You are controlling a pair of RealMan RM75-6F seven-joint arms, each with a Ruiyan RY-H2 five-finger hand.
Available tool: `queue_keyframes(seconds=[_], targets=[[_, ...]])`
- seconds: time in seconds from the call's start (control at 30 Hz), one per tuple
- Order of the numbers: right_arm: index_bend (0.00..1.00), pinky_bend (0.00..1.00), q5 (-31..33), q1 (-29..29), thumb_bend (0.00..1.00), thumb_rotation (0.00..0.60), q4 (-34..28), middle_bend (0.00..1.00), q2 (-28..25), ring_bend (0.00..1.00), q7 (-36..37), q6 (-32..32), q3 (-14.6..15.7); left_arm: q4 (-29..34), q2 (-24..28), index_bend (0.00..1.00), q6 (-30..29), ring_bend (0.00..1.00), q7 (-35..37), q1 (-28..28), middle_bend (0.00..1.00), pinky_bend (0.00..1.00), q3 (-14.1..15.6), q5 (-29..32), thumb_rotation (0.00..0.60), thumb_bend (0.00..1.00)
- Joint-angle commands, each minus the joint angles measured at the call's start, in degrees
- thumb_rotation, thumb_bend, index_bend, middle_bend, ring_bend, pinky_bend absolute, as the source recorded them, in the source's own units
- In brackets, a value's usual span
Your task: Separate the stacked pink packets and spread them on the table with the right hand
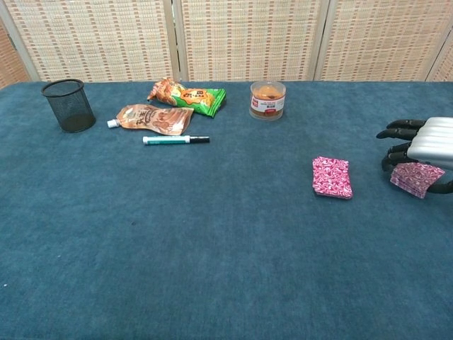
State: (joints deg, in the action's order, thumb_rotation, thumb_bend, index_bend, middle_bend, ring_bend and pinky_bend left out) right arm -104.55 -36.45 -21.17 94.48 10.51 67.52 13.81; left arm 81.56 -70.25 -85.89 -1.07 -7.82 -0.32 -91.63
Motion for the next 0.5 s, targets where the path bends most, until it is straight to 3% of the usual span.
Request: queue_keyframes(seconds=[0.03,0.2,0.5], targets=[[0.21,0.07,-0.2,-0.1,0.2,0.6,-0.2,0.26,0.0,0.04,-0.3,-0.6,0.3,1.3,0.5,0.0,0.6,0.1,-0.6,-0.3,0.09,0.18,-0.4,0.8,0.6,0.46],[0.01,0.06,0.0,-0.1,0.2,0.6,-1.7,0.15,-1.0,0.0,-0.3,-0.4,0.1,1.8,0.7,0.0,1.1,0.1,-1.0,-0.4,0.09,0.18,-0.4,1.1,0.6,0.46],[0.0,0.05,-1.7,-1.8,0.2,0.6,-7.1,0.13,-5.1,0.0,-2.6,6.9,-0.6,2.0,0.6,0.0,0.9,0.1,-1.3,-0.3,0.1,0.18,-0.4,1.2,0.6,0.46]])
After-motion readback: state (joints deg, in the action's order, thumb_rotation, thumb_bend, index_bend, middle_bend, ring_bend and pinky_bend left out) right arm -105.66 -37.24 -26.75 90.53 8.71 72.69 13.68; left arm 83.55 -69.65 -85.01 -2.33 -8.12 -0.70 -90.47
